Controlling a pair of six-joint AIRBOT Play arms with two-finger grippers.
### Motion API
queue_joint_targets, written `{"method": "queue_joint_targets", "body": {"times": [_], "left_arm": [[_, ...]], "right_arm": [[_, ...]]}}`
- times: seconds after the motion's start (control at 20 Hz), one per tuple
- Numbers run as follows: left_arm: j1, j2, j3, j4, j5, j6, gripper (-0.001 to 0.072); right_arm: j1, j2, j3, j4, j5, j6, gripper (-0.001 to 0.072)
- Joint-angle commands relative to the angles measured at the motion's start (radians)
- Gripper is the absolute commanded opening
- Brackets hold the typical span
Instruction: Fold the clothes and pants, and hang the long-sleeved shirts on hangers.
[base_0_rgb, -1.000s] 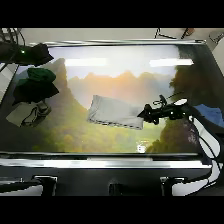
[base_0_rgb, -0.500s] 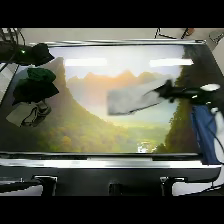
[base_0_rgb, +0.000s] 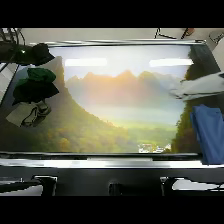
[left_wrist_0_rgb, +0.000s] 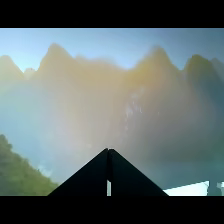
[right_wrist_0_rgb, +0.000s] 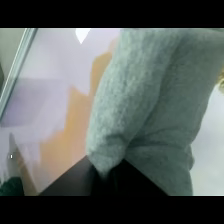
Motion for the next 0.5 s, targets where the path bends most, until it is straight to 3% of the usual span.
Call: {"method": "queue_joint_targets", "body": {"times": [0.0, 0.25, 0.45], "left_arm": [[0.0, 0.0, 0.0, 0.0, 0.0, 0.011, 0.0037], [0.0, 0.0, 0.0, 0.0, 0.0, 0.011, 0.0037], [0.0, 0.0, 0.0, 0.0, 0.0, 0.011, 0.0037]], "right_arm": [[-0.114, 0.002, 0.04, -0.033, 0.018, 0.113, 0.0046], [-0.203, 0.02, 0.039, -0.06, 0.094, 0.146, 0.0046], [-0.29, 0.078, 0.039, -0.225, 0.211, 0.186, 0.0046]]}}
